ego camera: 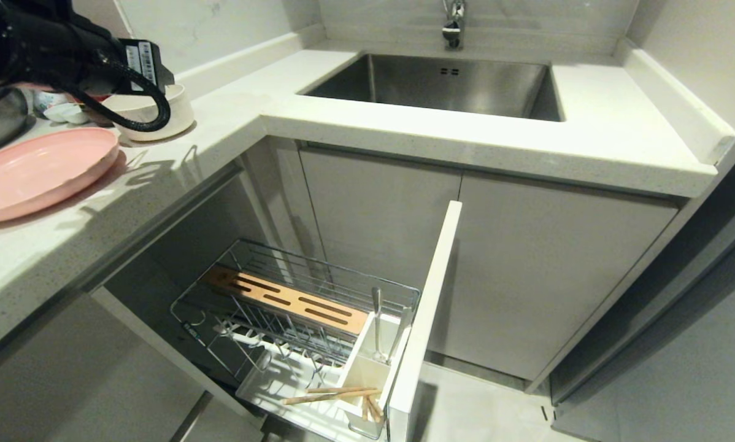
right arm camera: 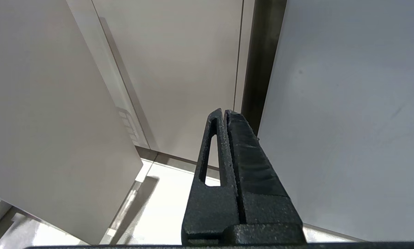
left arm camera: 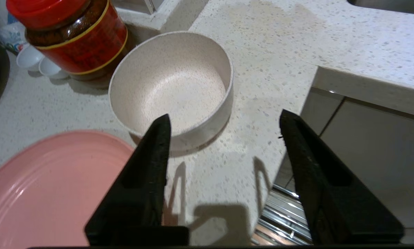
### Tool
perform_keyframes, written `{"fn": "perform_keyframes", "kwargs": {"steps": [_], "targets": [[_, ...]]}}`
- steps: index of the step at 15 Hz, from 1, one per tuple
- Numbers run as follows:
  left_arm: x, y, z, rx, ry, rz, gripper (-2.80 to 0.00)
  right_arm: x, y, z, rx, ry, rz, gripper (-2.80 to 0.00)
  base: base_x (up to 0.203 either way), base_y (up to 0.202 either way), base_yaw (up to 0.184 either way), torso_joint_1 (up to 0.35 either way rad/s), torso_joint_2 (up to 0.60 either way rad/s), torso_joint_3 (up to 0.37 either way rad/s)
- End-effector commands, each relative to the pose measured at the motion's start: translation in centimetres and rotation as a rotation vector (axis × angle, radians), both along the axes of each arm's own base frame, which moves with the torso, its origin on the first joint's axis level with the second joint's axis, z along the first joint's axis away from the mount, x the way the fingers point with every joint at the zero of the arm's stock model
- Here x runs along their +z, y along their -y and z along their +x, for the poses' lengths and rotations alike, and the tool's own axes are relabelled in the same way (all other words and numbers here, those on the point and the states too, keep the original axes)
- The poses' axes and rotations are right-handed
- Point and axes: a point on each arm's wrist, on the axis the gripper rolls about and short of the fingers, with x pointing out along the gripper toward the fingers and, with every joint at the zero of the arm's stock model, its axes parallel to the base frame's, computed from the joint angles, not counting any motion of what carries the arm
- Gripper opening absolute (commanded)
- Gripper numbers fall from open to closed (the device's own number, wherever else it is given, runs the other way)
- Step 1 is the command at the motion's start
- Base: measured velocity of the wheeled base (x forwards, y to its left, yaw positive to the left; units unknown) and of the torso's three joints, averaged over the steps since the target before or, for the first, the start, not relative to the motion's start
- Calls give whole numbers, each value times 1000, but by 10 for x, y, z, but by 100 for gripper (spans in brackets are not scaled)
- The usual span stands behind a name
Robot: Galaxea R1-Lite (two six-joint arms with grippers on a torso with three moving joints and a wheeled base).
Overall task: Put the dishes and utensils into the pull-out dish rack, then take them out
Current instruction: Pick up the bowl and place it in the cupboard
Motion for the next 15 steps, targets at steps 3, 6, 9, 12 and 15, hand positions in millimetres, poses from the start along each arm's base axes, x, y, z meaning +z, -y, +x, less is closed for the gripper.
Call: {"fn": "perform_keyframes", "kwargs": {"steps": [3,6,9,12,15], "targets": [[-13,-10,29,41,-16,79,0,-7,0,2,0,-26,0,-280,0,0,0,0,0,0],[-19,-17,40,63,-17,77,0,-7,0,2,0,-26,0,-280,0,0,0,0,0,0],[-27,-20,50,12,-40,62,0,-7,0,2,0,-26,0,-280,0,0,0,0,0,0],[-32,-28,56,-34,-47,19,0,-7,0,2,0,-26,0,-280,0,0,0,0,0,0],[-34,-35,59,-32,-53,17,0,-7,0,2,0,-26,0,-280,0,0,0,0,0,0]]}}
